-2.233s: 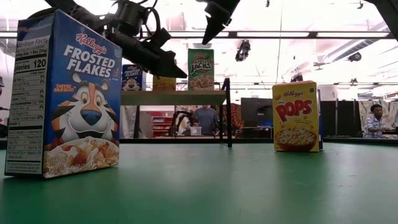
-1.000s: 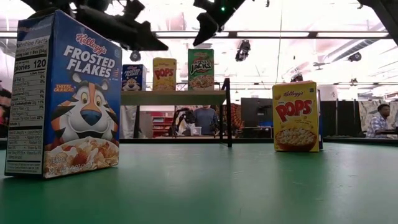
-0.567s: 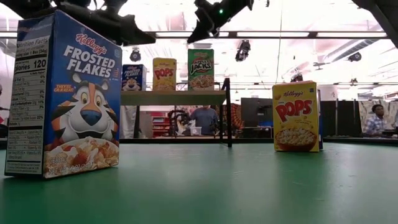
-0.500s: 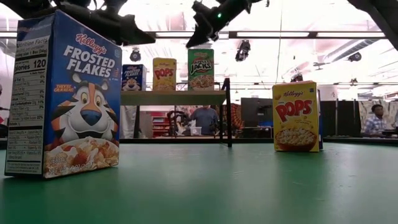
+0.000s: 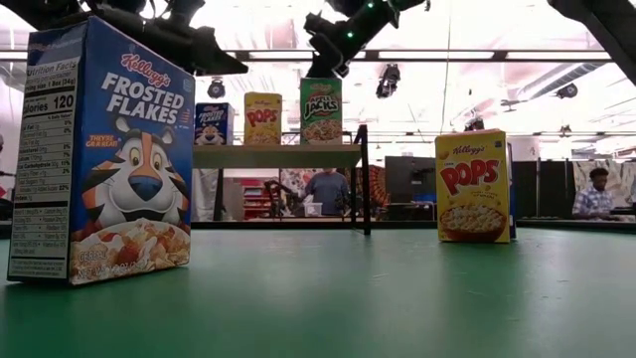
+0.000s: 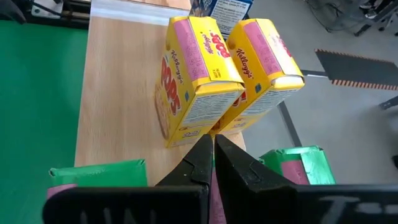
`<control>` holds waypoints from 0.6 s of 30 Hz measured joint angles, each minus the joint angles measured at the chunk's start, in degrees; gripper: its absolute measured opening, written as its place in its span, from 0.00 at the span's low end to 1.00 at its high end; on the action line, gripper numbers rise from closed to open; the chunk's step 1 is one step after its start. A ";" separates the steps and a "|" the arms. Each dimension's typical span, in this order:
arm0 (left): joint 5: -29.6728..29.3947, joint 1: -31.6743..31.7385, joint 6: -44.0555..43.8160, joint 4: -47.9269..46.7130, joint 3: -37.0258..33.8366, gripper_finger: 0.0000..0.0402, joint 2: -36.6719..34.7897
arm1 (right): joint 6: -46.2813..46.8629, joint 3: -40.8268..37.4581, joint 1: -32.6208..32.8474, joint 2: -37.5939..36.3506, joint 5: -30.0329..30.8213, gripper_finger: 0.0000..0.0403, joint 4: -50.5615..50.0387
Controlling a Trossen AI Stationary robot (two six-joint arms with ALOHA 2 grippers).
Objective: Stack cereal on shelf
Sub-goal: Adjust the green cereal boxes on the shelf
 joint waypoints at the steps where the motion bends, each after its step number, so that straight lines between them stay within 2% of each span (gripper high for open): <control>1: 0.00 0.00 0.00 0.00 0.00 0.22 0.00 | 0.00 0.00 0.00 0.00 -0.01 0.02 -0.25; 18: 0.01 0.00 0.00 0.02 0.00 0.22 0.04 | -2.60 -0.07 0.52 0.00 -0.55 0.02 -2.51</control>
